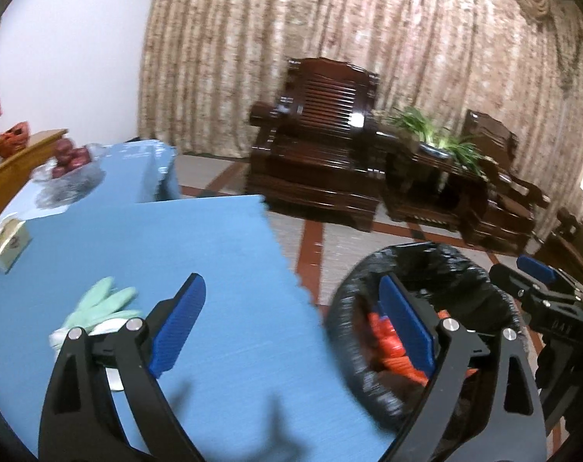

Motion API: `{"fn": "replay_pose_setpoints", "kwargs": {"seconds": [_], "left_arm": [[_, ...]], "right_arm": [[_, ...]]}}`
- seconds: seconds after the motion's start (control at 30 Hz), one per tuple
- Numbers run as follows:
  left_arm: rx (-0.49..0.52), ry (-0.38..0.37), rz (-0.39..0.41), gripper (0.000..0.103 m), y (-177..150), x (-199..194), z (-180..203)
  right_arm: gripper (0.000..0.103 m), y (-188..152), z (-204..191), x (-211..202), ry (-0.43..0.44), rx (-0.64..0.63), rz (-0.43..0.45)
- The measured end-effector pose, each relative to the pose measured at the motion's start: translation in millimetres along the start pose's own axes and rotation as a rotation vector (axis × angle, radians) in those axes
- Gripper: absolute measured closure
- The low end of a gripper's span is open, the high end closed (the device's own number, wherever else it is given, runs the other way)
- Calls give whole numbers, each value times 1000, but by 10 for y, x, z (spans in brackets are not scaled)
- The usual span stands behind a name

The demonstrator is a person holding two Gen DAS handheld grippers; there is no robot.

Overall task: Collect trash
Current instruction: 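Move both open tools back toward the white cup and green glove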

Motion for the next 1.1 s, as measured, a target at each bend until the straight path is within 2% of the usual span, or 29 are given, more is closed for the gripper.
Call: {"fn": "replay_pose_setpoints", "kwargs": {"seconds": [0.4, 0.57, 0.83, 1.1], "left_arm": [[-130, 198, 15, 14, -207, -496, -1133], [-175, 257, 13, 14, -324, -635, -1487], [-233, 323, -20, 14, -527, -635, -1970], [-263, 354, -54, 14, -764, -552, -2320]], "right_arm": [[6, -26, -963, 320, 126, -115, -39], [6, -99, -1334, 487, 175, -148, -67], [6, -258, -1903, 774, 227, -209, -114], [6, -454, -2384, 1076, 253, -253, -169]]}}
Point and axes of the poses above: each gripper's, at about its wrist camera, not at the fingertips, and x roughly the way its jaws point, z to its right, y to its top, the point moved 1 cm from there along x, roughly the way its jaws point, and after that the axes turned 9 degrees about -z, right-handed, at the moved point
